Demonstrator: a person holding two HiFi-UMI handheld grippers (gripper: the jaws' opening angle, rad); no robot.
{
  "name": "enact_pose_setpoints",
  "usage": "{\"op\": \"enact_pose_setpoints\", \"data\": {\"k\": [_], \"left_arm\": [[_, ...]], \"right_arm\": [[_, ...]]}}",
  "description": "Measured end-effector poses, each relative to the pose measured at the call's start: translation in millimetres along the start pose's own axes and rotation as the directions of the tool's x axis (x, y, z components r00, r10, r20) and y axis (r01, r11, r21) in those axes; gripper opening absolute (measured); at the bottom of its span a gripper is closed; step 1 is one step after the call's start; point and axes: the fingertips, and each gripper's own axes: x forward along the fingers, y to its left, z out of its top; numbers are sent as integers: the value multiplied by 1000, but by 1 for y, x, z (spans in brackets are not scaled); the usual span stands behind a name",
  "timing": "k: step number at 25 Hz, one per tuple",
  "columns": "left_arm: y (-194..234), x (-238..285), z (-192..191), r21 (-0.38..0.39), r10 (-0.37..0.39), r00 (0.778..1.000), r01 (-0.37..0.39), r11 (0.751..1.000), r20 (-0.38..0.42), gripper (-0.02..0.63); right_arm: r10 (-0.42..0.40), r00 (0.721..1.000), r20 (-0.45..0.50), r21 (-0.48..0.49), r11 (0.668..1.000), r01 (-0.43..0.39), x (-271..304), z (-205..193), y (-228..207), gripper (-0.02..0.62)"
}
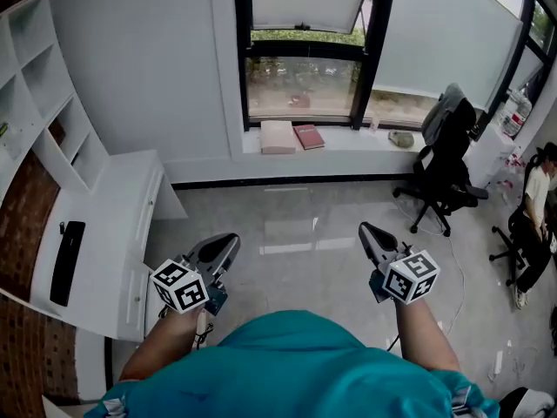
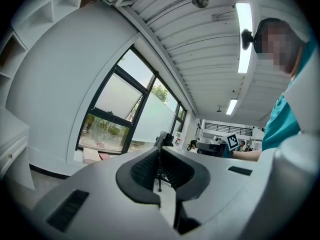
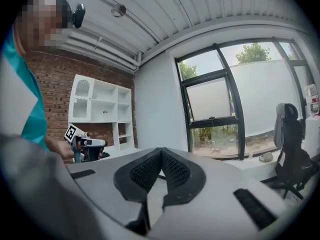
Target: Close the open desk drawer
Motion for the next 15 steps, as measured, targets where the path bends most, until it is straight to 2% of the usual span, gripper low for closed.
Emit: {"op": "enact_pose_setpoints", "data": {"k": [7, 12, 15], "left_arm": [[66, 20, 7, -15, 45, 999, -45, 999, -18, 26], [82, 49, -1, -14, 145, 989, -145, 989, -22, 26], [81, 72, -7, -15, 228, 974, -228, 973, 7, 26]], "right_arm": [[42, 999, -29, 5, 999, -41, 81, 0, -20, 21], [128, 991, -42, -8, 992, -128, 114, 1, -64, 21], [204, 977, -66, -12, 979, -206, 126, -6, -94, 21]]}}
